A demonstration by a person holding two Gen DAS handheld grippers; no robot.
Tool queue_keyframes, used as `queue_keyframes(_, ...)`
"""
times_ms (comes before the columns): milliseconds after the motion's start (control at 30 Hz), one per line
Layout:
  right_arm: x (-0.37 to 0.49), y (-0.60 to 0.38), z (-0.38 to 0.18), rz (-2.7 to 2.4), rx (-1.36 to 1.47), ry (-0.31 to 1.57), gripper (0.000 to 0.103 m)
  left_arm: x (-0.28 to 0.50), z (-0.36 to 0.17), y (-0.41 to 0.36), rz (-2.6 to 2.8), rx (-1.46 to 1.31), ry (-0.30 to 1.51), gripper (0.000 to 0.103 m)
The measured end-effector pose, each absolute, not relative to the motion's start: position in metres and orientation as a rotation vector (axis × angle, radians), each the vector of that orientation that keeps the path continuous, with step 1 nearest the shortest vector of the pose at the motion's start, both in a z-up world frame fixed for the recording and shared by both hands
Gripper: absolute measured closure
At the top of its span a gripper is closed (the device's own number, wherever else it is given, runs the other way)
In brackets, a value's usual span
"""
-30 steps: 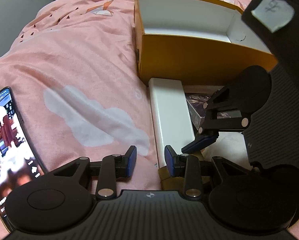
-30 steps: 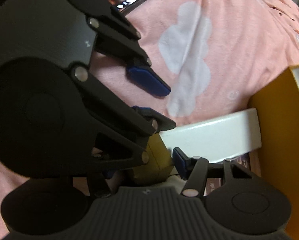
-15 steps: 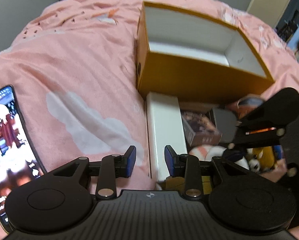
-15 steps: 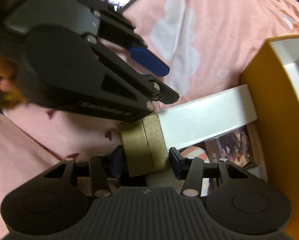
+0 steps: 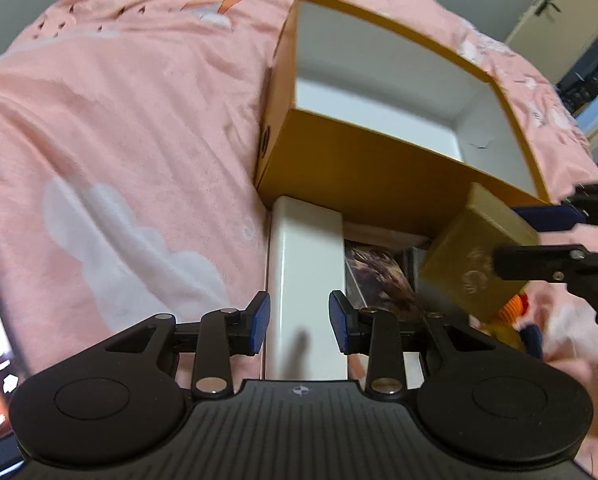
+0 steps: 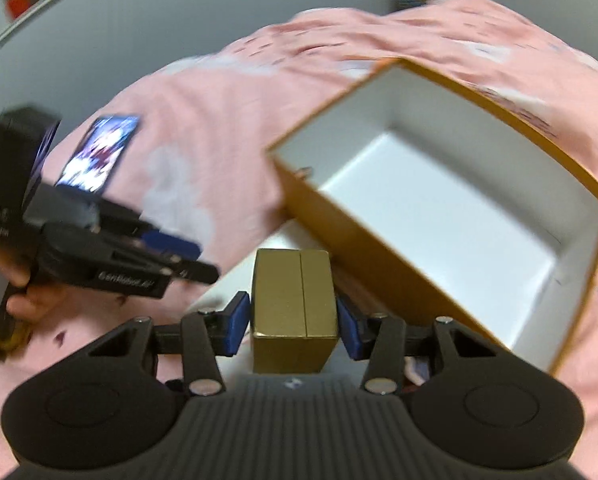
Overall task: Organize objects
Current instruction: 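Lift the gold box with the right gripper while the left gripper grasps the white glasses case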
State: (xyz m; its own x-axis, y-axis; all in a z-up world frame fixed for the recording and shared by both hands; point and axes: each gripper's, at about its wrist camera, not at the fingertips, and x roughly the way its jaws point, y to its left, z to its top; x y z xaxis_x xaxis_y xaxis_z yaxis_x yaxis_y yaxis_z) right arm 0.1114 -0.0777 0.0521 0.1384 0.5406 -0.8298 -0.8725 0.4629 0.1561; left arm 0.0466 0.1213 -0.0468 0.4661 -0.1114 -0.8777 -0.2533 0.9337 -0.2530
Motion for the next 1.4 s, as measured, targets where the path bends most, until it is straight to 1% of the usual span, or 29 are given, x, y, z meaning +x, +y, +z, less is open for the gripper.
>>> queue_keyframes(167, 0.126, -0.088, 0.028, 0.991, -0.344, 1.012, 0.054, 0.063, -0.072, 0.123, 0.129, -0.387, 1.159, 0.062)
queue_keyframes(233, 0.129, -0.089, 0.017, 0.976, -0.327, 1.032, 0.054, 0.065, -0.081, 0.124, 0.14, -0.384, 1.179, 0.059)
queue_keyframes(500, 0.142, -0.098, -0.009, 0.963, -0.215, 1.104, 0.054, 0.075, -0.105, 0.131, 0.089, -0.508, 1.206, 0.04)
queue_keyframes(567, 0.143, -0.097, -0.011, 0.965, -0.203, 1.107, 0.054, 0.077, -0.109, 0.131, 0.087, -0.521, 1.203, 0.038)
queue_keyframes(700, 0.146, -0.093, -0.016, 0.975, -0.176, 1.113, 0.054, 0.079, -0.117, 0.131, 0.077, -0.549, 1.188, 0.031)
queue_keyframes(800, 0.147, -0.093, -0.017, 0.978, -0.148, 1.125, 0.054, 0.081, -0.123, 0.132, 0.077, -0.579, 1.175, 0.031)
queue_keyframes(833, 0.147, -0.091, -0.018, 0.978, -0.144, 1.126, 0.054, 0.081, -0.124, 0.132, 0.074, -0.583, 1.173, 0.034)
queue_keyframes(900, 0.146, -0.091, -0.017, 0.979, -0.141, 1.122, 0.054, 0.079, -0.125, 0.13, 0.073, -0.58, 1.166, 0.035)
queue_keyframes(967, 0.144, -0.091, -0.017, 0.976, -0.138, 1.122, 0.054, 0.075, -0.122, 0.127, 0.085, -0.567, 1.157, 0.04)
queue_keyframes(1033, 0.143, -0.093, -0.017, 0.969, -0.13, 1.124, 0.054, 0.07, -0.116, 0.123, 0.107, -0.543, 1.141, 0.05)
queue_keyframes(1067, 0.142, -0.094, -0.017, 0.966, -0.129, 1.126, 0.054, 0.066, -0.111, 0.12, 0.119, -0.523, 1.128, 0.052)
queue_keyframes(1133, 0.139, -0.096, -0.018, 0.96, -0.13, 1.132, 0.054, 0.059, -0.102, 0.112, 0.13, -0.484, 1.108, 0.061)
queue_keyframes(1300, 0.139, -0.1, -0.018, 0.944, -0.124, 1.151, 0.054, 0.053, -0.084, 0.094, 0.095, -0.349, 1.106, 0.07)
queue_keyframes(1400, 0.142, -0.1, -0.019, 0.934, -0.106, 1.168, 0.054, 0.059, -0.085, 0.088, 0.059, -0.38, 1.125, 0.07)
